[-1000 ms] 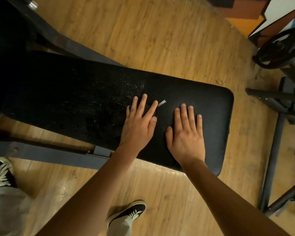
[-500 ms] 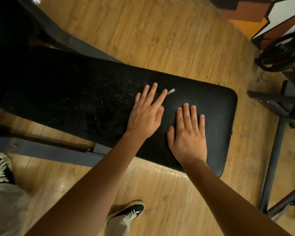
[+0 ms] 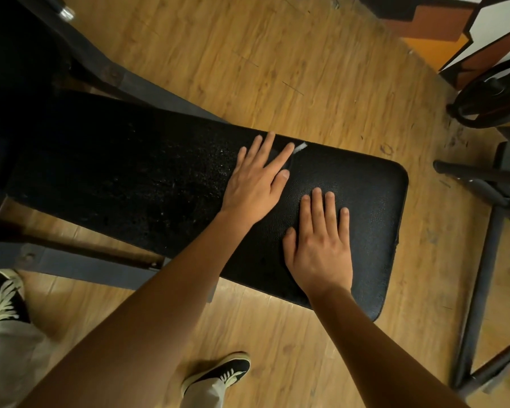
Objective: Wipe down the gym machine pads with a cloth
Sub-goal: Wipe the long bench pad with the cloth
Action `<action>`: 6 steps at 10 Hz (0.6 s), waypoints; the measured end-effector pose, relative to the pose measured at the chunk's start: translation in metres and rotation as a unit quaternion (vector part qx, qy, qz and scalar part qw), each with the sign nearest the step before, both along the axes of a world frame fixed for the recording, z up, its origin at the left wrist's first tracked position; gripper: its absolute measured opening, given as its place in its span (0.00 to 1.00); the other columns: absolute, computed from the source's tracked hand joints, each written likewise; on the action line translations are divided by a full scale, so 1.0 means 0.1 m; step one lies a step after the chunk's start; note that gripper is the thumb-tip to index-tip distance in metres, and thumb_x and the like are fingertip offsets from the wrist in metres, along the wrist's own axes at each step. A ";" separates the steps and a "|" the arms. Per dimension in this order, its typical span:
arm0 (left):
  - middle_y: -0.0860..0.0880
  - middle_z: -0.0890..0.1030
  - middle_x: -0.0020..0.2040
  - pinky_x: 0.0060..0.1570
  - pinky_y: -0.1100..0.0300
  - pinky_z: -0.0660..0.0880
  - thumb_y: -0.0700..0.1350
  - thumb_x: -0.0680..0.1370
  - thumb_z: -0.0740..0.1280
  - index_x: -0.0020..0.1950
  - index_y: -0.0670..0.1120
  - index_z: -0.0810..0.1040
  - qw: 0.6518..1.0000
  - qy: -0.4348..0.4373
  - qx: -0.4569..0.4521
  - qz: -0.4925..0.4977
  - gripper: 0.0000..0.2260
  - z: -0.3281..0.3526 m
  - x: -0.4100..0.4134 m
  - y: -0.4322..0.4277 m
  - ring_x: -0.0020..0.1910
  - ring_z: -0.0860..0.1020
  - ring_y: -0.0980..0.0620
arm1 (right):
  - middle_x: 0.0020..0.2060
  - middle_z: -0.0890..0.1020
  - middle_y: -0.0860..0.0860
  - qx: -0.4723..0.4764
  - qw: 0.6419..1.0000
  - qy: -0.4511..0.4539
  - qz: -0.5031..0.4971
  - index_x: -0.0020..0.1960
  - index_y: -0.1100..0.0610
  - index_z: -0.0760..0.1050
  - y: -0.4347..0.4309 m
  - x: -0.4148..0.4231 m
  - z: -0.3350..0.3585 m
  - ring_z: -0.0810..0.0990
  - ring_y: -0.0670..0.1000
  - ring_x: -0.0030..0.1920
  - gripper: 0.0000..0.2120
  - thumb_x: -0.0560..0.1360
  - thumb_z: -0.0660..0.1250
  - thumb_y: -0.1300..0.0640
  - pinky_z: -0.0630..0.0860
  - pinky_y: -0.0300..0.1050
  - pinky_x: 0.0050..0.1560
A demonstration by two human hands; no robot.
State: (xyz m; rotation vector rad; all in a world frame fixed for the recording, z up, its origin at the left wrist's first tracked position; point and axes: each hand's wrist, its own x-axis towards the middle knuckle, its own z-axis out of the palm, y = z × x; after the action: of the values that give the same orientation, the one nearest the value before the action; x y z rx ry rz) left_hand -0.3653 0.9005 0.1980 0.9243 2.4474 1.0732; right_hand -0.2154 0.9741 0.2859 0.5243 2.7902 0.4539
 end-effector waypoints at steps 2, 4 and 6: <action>0.44 0.55 0.83 0.79 0.46 0.44 0.50 0.86 0.54 0.82 0.53 0.59 1.000 0.011 -0.010 0.016 0.23 0.00 0.09 0.00 0.82 0.50 0.43 | 0.82 0.56 0.60 0.001 1.000 -0.007 -0.001 0.82 0.61 0.56 0.01 0.01 -0.01 0.50 0.60 0.82 0.31 0.85 0.50 0.46 0.50 0.62 0.81; 0.42 0.58 0.82 0.79 0.44 0.46 0.50 0.86 0.52 0.82 0.52 0.61 1.000 0.007 -0.014 0.013 0.22 0.01 -0.33 0.34 0.82 0.52 0.42 | 0.81 0.57 0.60 0.001 1.000 -0.003 -0.001 0.82 0.61 0.56 0.00 -0.01 -0.01 0.51 0.60 0.82 0.30 0.84 0.50 0.46 0.50 0.62 0.81; 0.43 0.55 0.83 0.80 0.45 0.47 0.50 0.86 0.51 0.82 0.52 0.59 0.999 -0.016 -0.009 0.045 0.23 0.06 0.25 -0.01 0.82 0.50 0.43 | 0.82 0.56 0.60 -0.003 1.000 -0.017 -0.001 0.82 0.61 0.55 0.01 -0.01 0.01 0.49 0.60 0.82 0.30 0.85 0.50 0.46 0.50 0.63 0.81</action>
State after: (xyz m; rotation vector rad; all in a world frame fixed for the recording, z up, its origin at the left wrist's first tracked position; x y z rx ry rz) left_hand -0.3404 0.8997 0.2041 0.7918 2.4885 1.0857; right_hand -0.2167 0.9750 0.2866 0.5116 2.7577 0.4490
